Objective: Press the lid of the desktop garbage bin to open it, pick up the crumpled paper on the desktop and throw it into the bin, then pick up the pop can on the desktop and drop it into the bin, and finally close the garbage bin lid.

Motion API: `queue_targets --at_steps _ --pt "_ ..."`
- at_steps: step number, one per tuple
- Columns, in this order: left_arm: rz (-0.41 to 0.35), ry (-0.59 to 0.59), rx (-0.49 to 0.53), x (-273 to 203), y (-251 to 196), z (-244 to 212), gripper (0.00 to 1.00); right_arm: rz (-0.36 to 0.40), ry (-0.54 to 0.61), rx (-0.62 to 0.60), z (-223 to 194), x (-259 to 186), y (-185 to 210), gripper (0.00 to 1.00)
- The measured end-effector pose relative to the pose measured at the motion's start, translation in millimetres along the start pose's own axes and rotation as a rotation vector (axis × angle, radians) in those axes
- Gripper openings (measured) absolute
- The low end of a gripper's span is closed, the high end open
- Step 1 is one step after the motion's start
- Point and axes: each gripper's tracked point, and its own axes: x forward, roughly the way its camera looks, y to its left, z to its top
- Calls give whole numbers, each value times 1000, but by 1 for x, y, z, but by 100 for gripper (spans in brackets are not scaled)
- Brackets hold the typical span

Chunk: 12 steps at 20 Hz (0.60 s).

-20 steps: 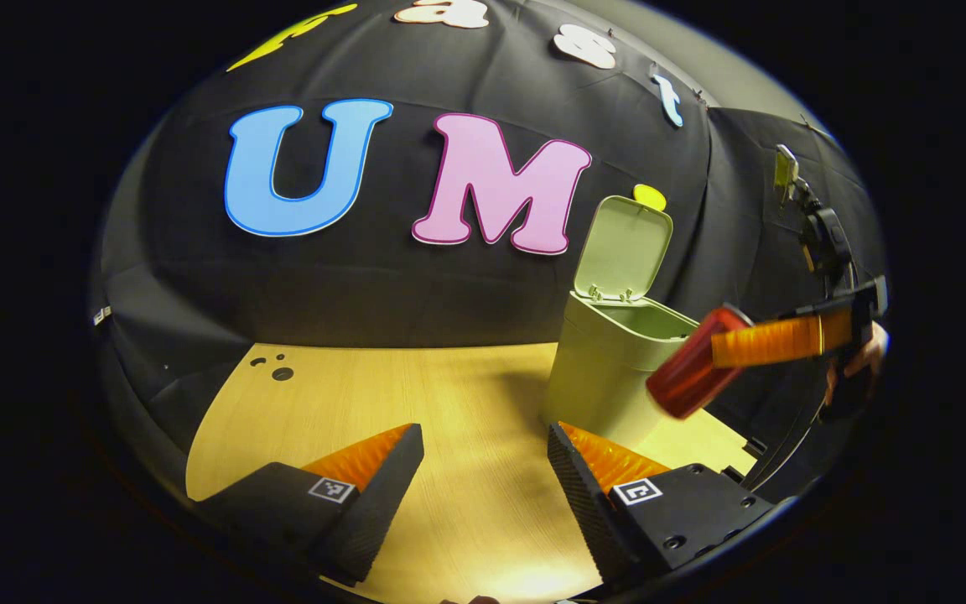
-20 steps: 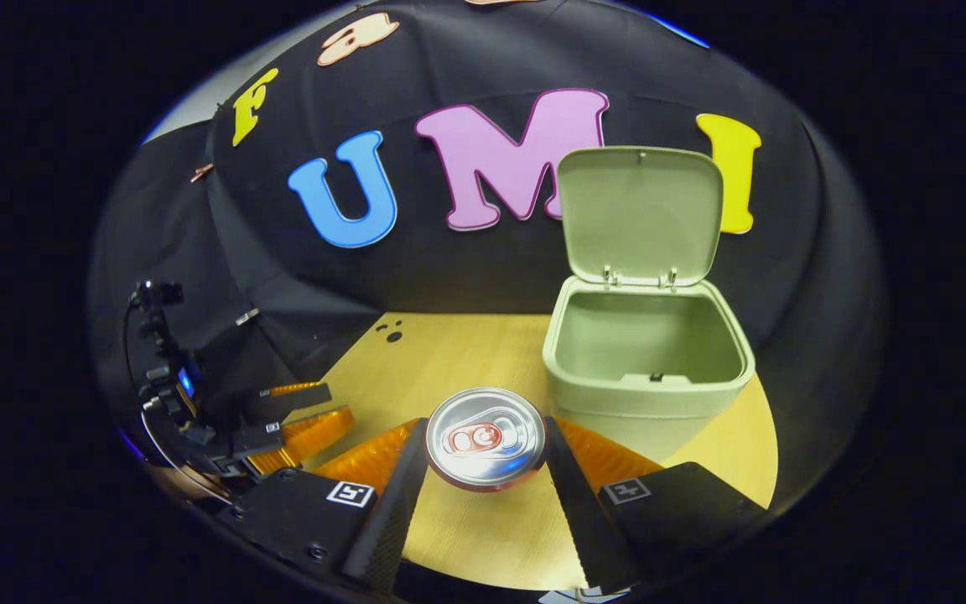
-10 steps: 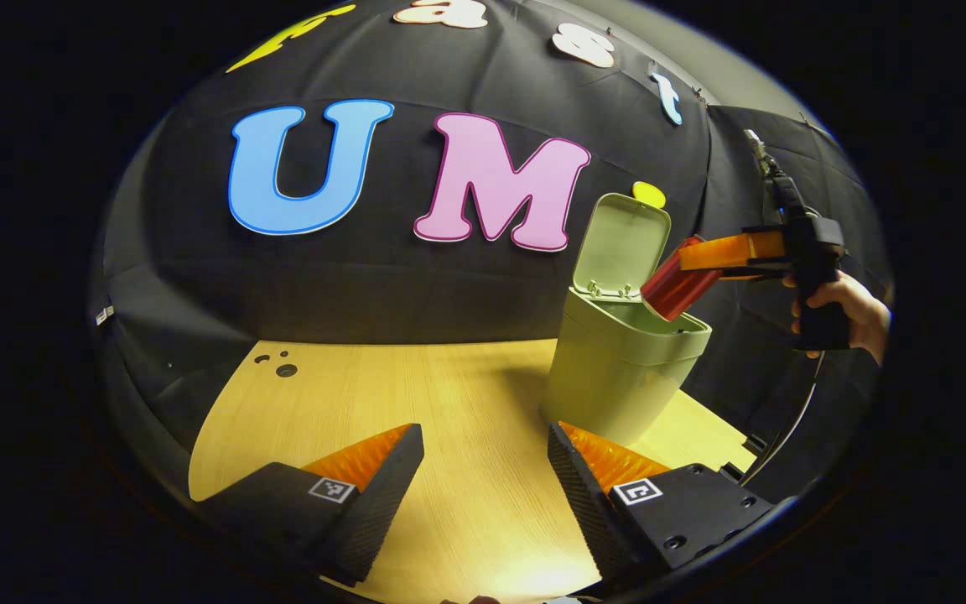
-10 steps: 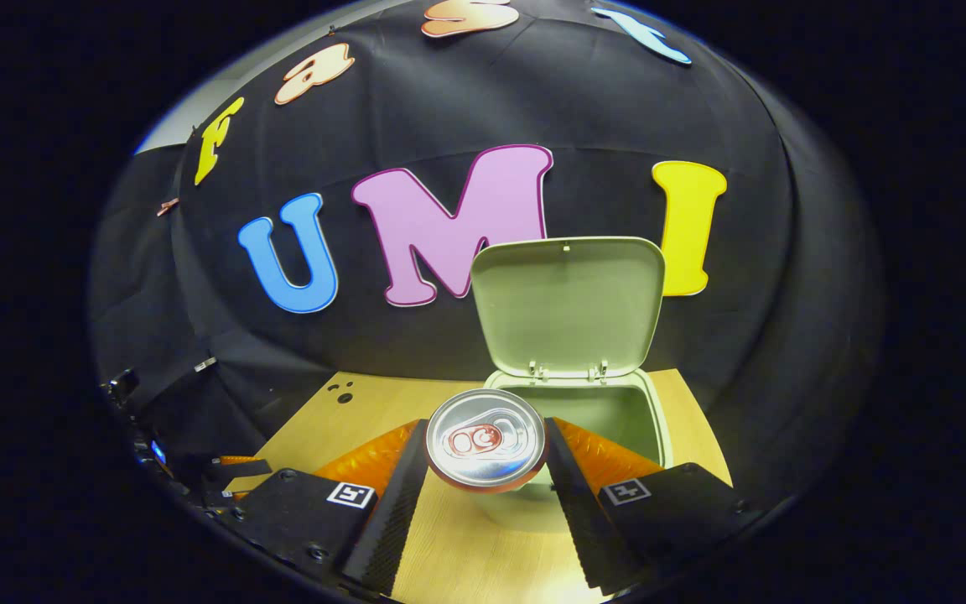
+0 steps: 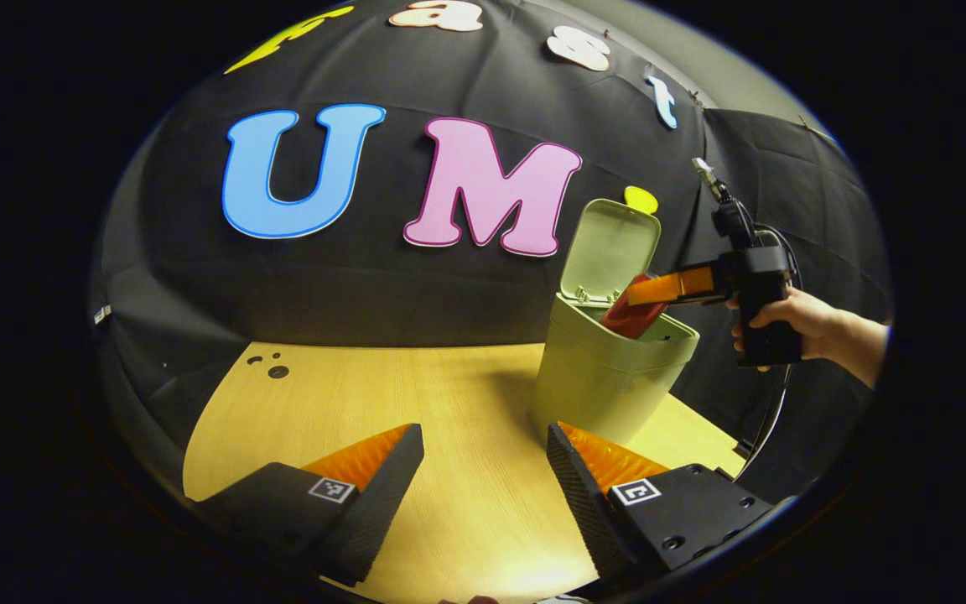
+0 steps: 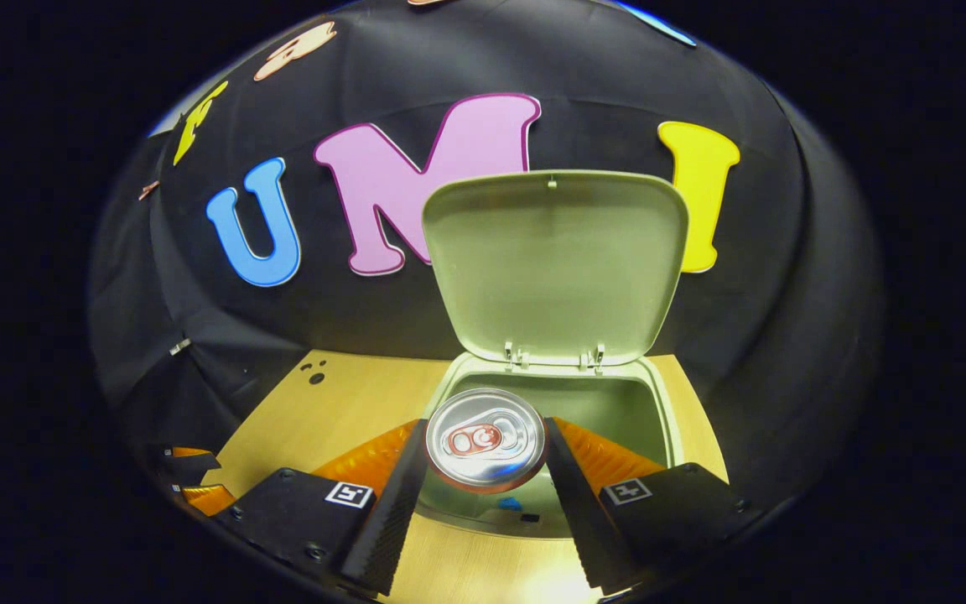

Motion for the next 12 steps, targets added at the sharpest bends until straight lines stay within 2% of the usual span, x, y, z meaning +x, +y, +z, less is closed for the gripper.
queue_targets --at_steps 3,12 --pt "12 1 2 0 1 -2 95 -8 39 -4 -9 9 -5 84" --pt "15 -15 -47 1 -2 0 95 9 26 10 -8 6 -3 84"
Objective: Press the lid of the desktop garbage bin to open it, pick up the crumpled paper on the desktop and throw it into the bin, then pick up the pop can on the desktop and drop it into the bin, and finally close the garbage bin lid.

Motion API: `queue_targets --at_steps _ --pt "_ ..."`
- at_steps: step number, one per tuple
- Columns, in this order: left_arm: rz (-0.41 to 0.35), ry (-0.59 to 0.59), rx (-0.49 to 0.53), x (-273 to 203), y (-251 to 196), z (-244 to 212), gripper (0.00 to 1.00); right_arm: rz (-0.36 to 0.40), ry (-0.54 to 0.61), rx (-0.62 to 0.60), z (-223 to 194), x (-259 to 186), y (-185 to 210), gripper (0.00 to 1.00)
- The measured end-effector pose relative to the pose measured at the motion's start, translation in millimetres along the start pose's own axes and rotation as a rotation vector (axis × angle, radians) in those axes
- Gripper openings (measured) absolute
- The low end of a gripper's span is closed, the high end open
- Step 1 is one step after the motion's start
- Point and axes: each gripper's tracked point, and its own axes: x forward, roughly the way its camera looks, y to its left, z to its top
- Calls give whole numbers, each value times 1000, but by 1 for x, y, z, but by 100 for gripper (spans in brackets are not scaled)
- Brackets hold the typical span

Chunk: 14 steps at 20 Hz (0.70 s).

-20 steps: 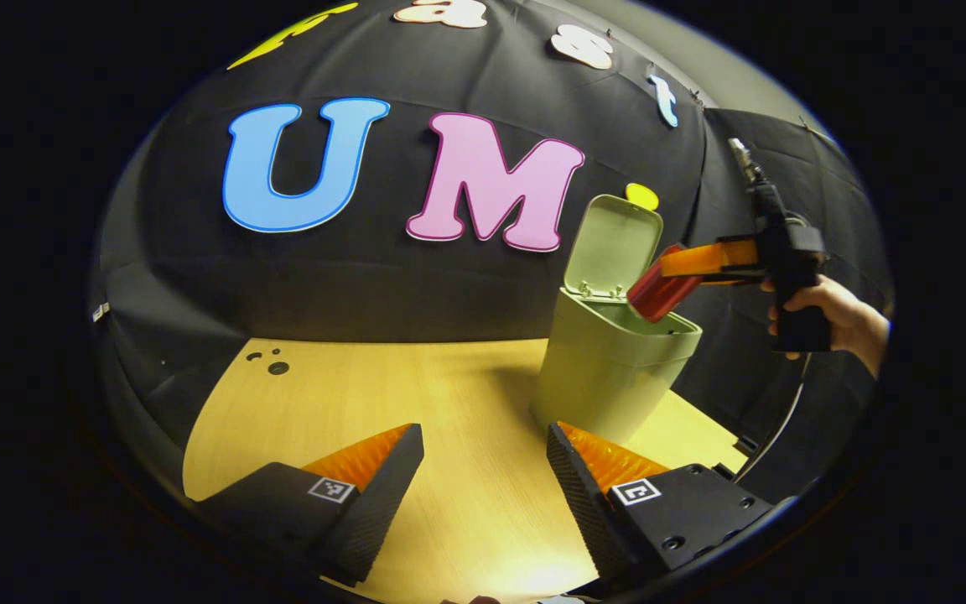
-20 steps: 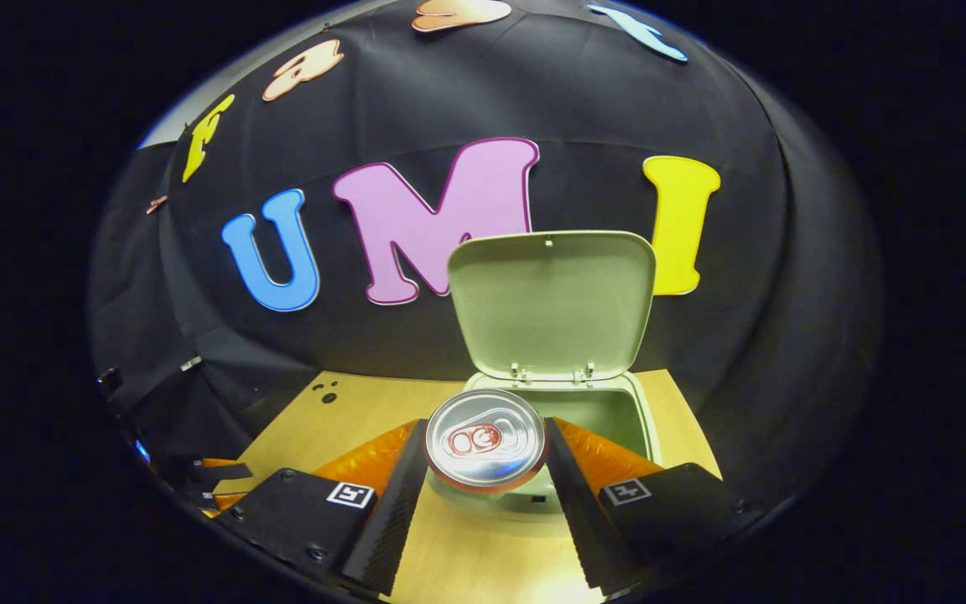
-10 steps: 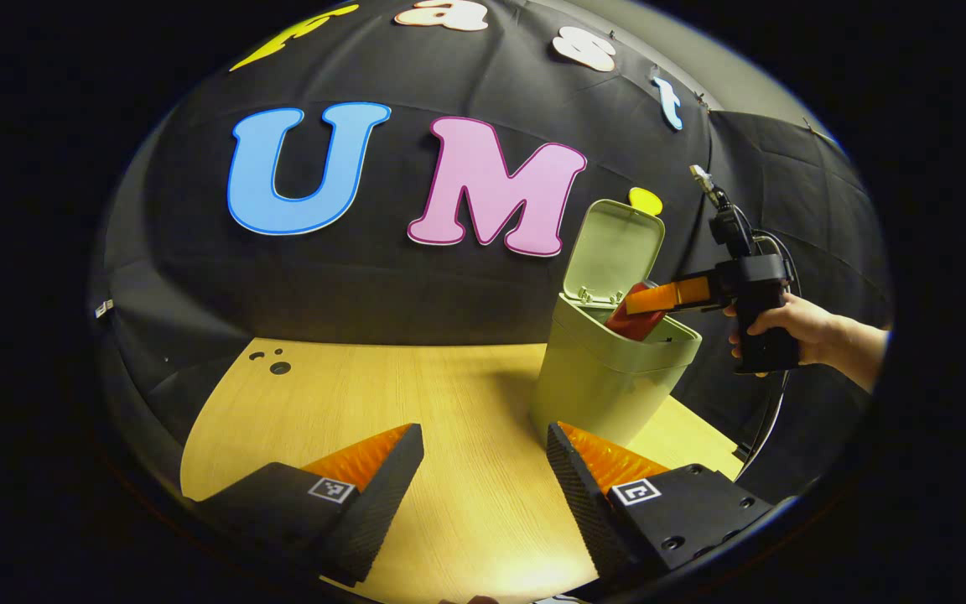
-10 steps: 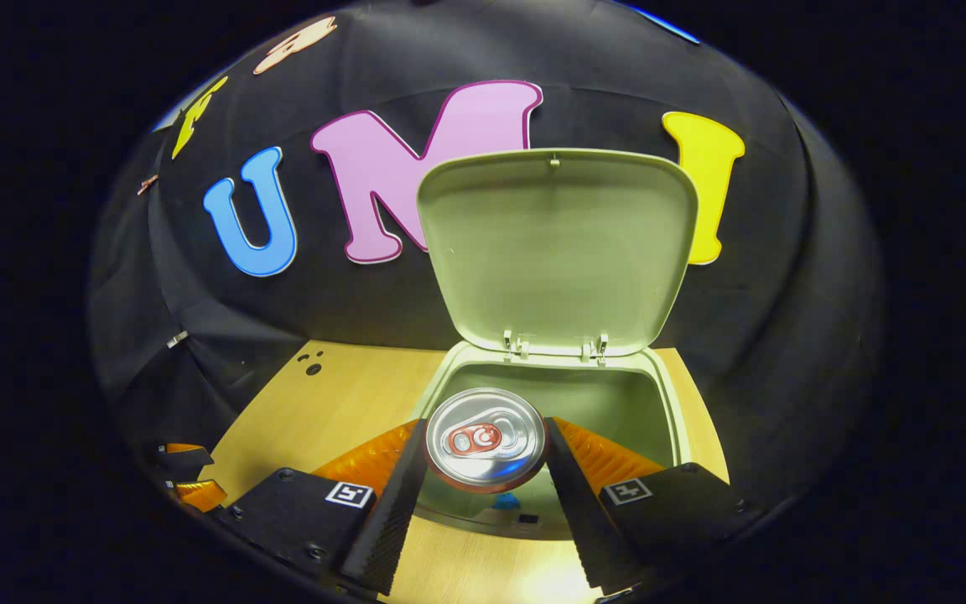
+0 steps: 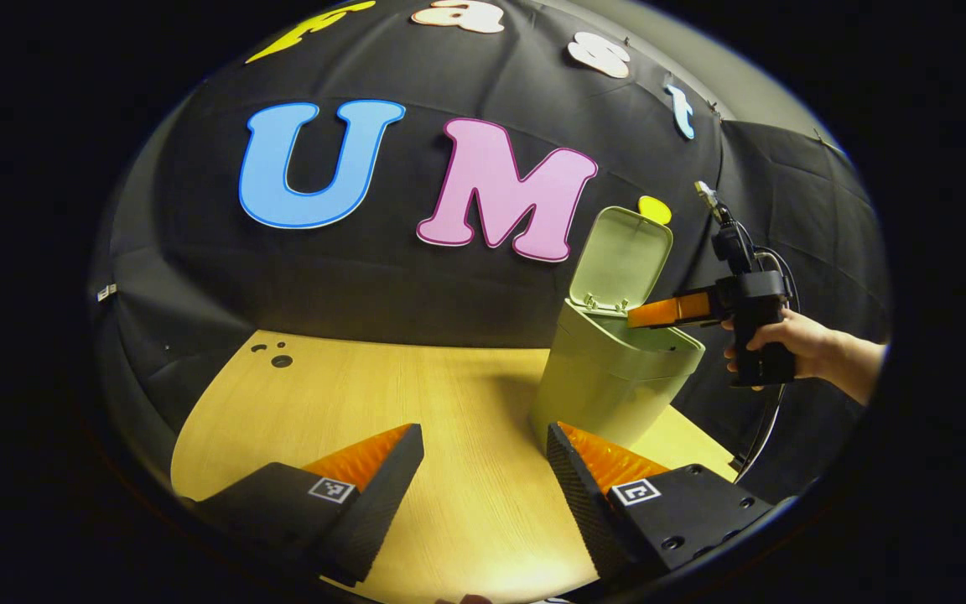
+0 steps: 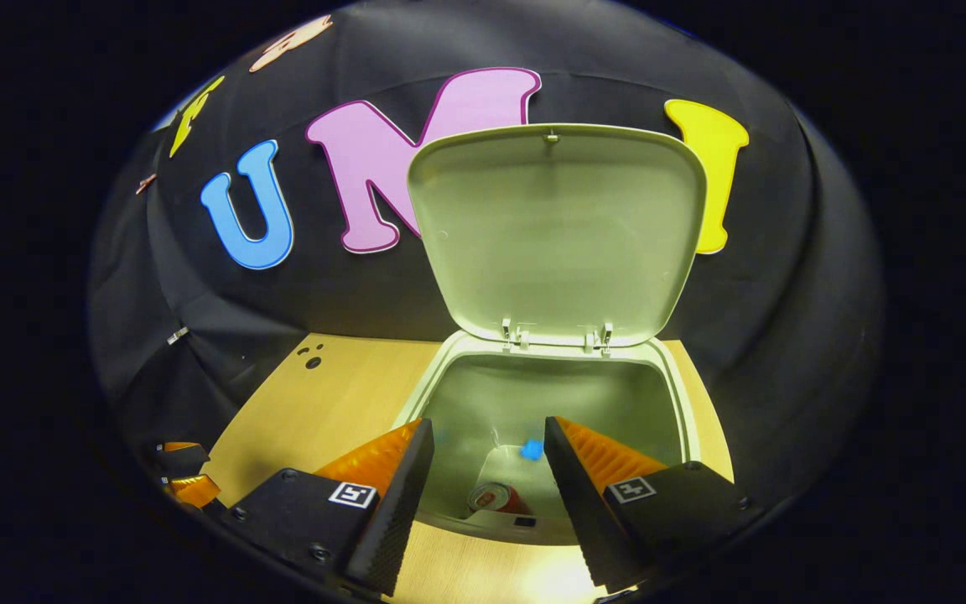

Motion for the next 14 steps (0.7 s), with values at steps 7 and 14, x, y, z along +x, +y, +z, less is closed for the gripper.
queue_targets --at_steps 7,14 --pt "-21 11 22 -4 -6 -5 95 -5 -73 36 19 -29 0 85" --pt "-31 16 44 -12 -4 -7 95 -32 -138 -5 38 -59 5 97"
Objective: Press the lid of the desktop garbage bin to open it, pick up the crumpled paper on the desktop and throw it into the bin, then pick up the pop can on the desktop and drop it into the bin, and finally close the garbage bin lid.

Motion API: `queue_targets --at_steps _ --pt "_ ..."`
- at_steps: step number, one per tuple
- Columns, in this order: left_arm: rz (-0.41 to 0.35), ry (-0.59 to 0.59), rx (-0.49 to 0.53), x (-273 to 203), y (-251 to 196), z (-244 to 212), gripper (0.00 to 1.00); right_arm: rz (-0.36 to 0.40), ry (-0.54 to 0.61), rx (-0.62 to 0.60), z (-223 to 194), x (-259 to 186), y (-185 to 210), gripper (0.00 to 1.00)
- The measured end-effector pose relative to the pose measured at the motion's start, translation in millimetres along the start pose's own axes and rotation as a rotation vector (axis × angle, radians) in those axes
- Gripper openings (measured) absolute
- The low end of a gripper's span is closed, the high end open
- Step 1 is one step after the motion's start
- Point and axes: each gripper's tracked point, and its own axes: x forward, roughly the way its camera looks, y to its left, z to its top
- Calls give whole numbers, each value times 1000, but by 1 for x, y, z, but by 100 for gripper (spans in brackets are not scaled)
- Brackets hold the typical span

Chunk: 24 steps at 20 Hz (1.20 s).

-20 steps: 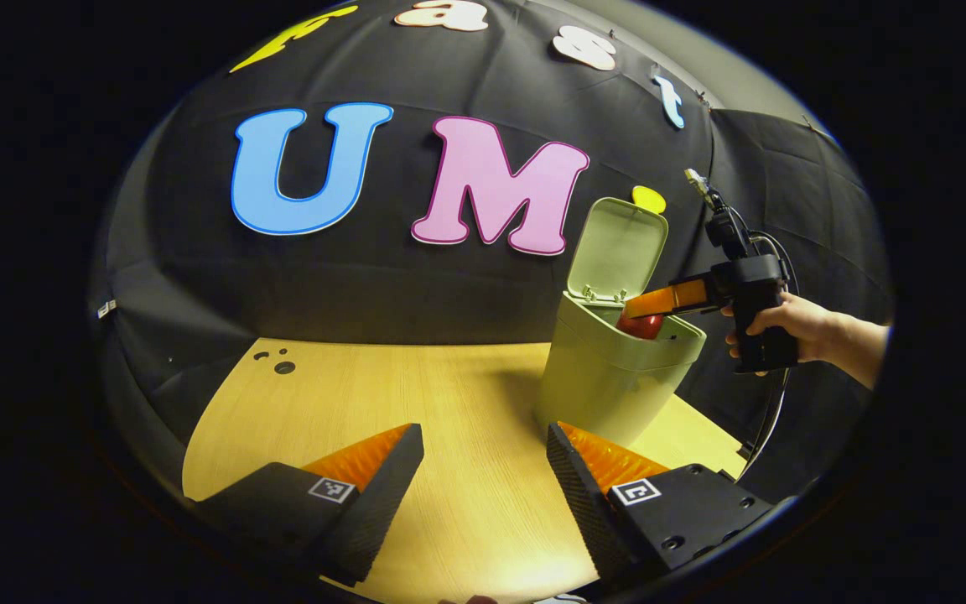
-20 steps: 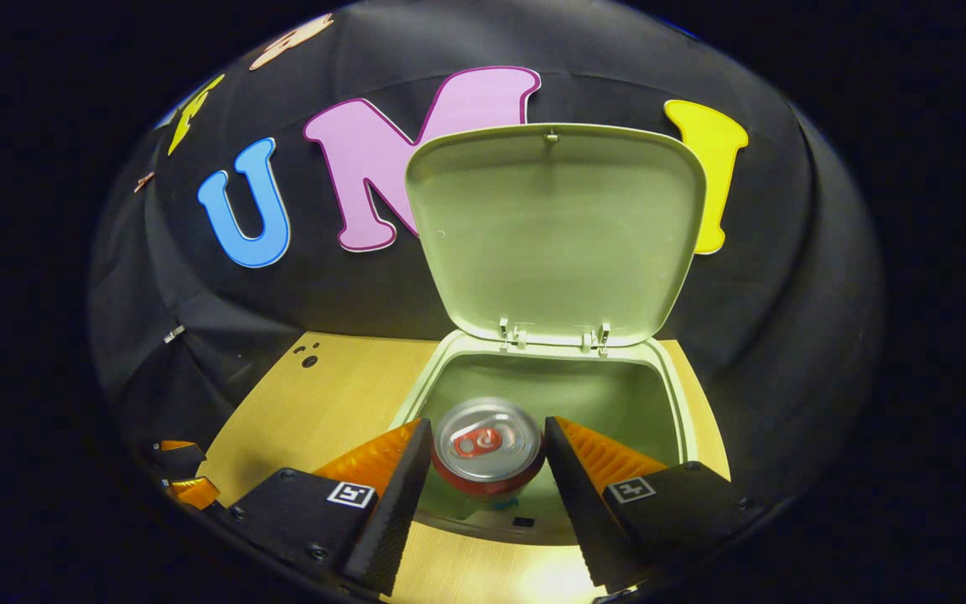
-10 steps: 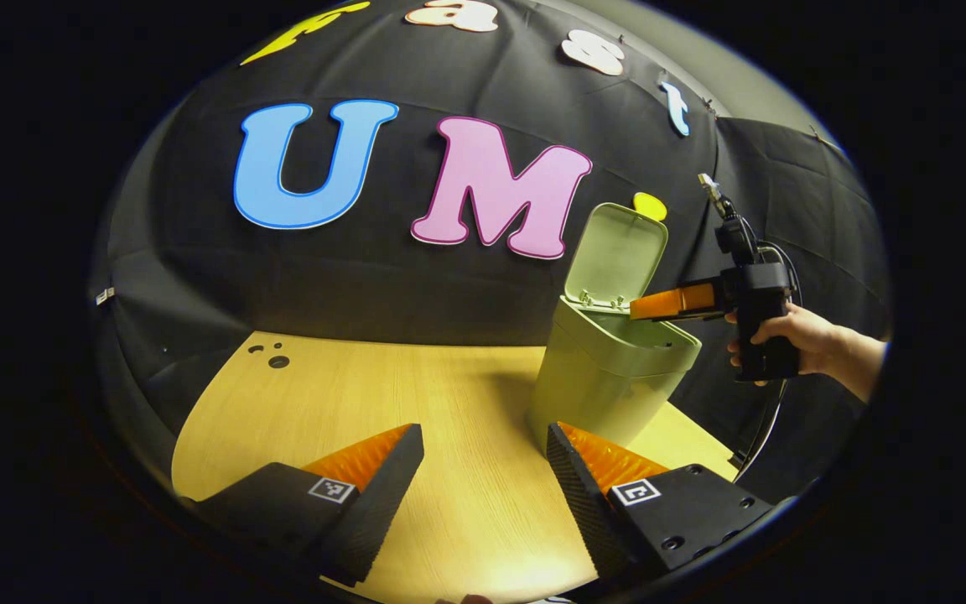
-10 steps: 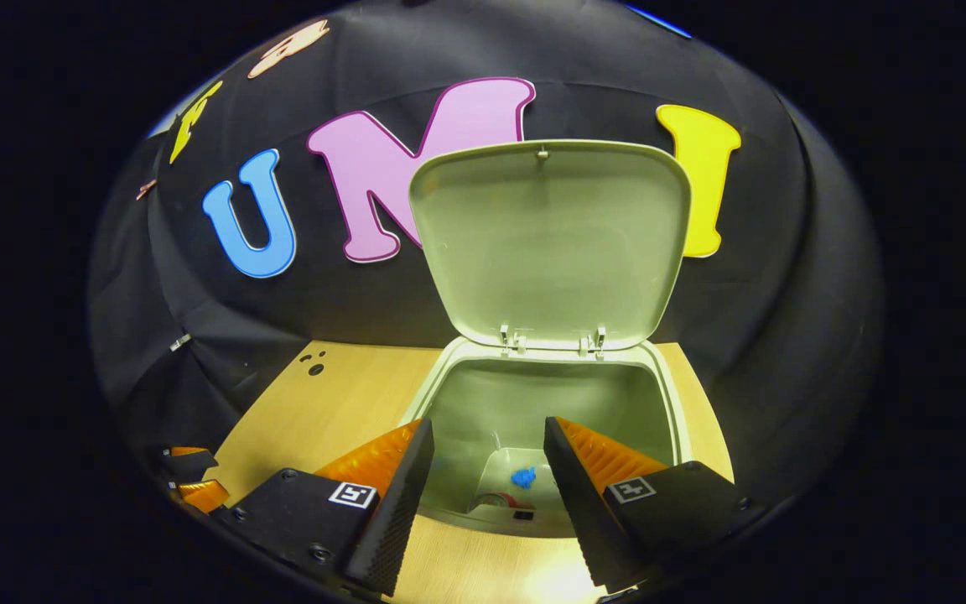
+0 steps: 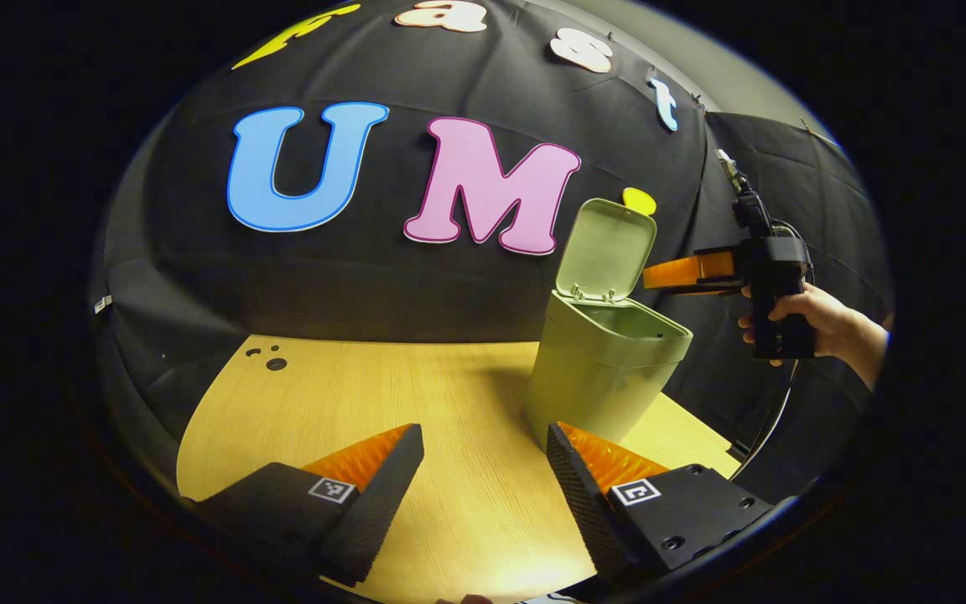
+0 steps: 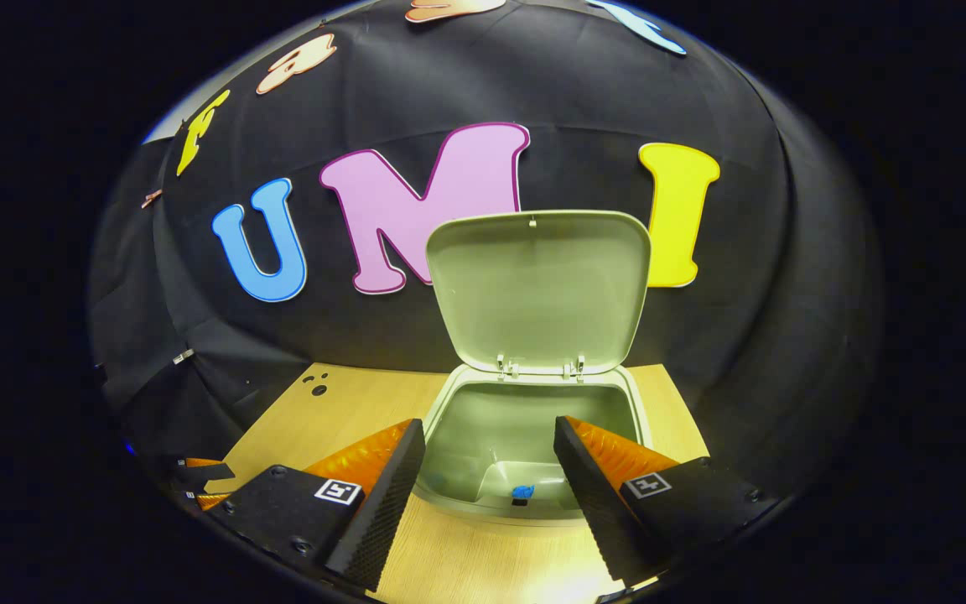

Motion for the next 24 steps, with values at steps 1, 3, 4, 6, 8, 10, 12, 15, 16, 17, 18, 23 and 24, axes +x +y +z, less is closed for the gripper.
queue_targets --at_steps 1,3,4,6,8,10,12,15,16,17,18,23,24 --pt "0 1 1 -1 1 -1 95 -1 -11 -11 5 -3 2 98" --pt "-5 -3 -3 -4 1 -1 95 -8 -26 -32 14 -10 5 98" --pt "-11 -7 -8 -6 0 0 95 -11 -34 -44 19 -13 7 98" --pt "-15 -10 -9 -8 0 1 95 -12 -61 -56 33 -18 12 98" --pt "-15 -9 -5 -11 1 -1 95 9 -89 -32 48 -24 22 99" --pt "-19 -13 -7 -14 0 -1 95 24 -117 14 66 -29 29 99" --pt "-20 -15 -9 -17 2 -2 95 26 -161 43 88 -31 30 98" --pt "-16 -17 -9 -21 4 -2 95 -31 -213 13 119 -31 15 98" --pt "-14 -19 -12 -22 5 -1 95 -49 -225 0 129 -29 12 98" --pt "-12 -21 -16 -22 6 -2 95 -65 -237 -10 139 -26 8 98" --pt "-9 -24 -22 -23 6 -2 95 -78 -246 -18 147 -22 6 98" --pt "8 -30 -51 -25 13 -5 95 -117 -266 -52 180 7 -5 98" --pt "13 -31 -56 -25 16 -6 95 -124 -264 -55 184 15 -7 98"
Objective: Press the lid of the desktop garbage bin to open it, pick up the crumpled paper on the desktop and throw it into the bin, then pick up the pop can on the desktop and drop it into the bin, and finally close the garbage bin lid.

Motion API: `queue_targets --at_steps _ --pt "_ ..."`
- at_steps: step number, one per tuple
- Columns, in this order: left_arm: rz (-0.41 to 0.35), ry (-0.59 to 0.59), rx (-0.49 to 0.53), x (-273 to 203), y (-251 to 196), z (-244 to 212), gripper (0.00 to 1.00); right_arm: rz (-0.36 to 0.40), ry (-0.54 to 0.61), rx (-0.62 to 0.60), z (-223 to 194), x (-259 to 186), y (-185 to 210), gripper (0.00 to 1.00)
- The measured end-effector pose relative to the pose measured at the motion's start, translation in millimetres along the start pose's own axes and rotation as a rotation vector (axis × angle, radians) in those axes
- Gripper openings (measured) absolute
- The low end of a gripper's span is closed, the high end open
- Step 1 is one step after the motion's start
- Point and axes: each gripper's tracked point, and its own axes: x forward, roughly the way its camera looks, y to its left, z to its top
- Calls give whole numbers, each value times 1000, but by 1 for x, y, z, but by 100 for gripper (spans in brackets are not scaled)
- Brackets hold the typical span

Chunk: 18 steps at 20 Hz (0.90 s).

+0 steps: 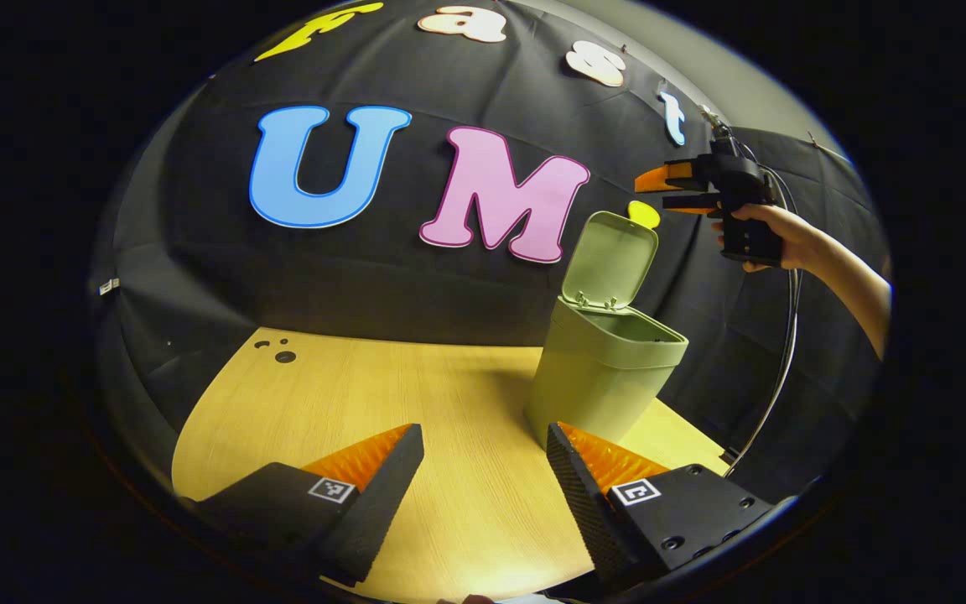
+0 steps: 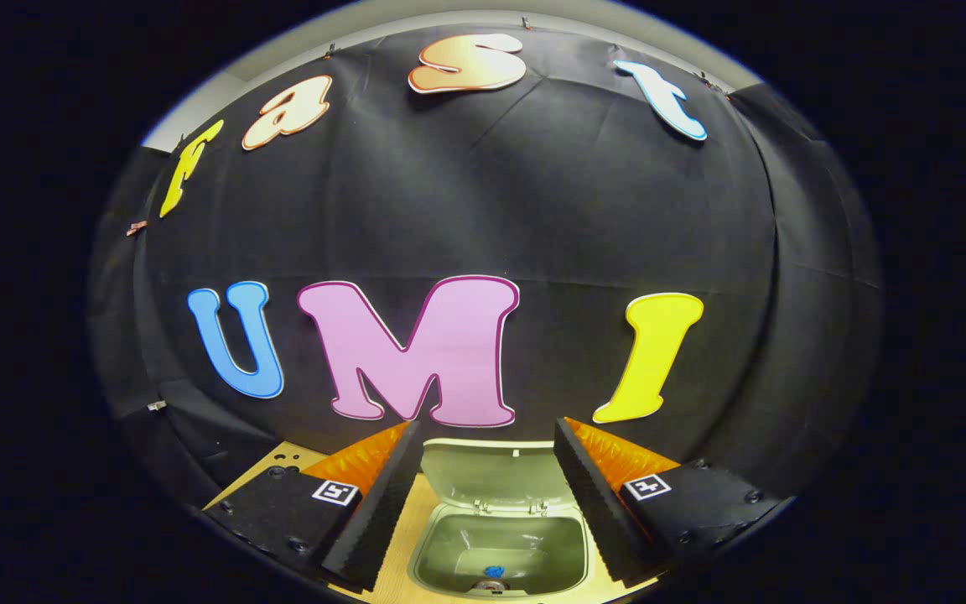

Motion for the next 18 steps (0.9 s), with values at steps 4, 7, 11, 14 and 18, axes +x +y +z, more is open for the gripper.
queue_targets --at_steps 4,7,11,14,18 --pt "22 -6 -17 0 12 -1 95 -35 3 11 0 31 -7 98" --pt "38 -9 -25 0 20 0 95 -50 29 27 -8 49 -11 98" --pt "54 -8 -35 -1 28 0 95 -60 63 14 -21 67 -11 98" --pt "58 -4 -37 0 29 -1 95 -69 122 -31 -40 74 -15 98" --pt "56 1 -38 2 28 -2 95 -53 123 -21 -44 64 -12 96"
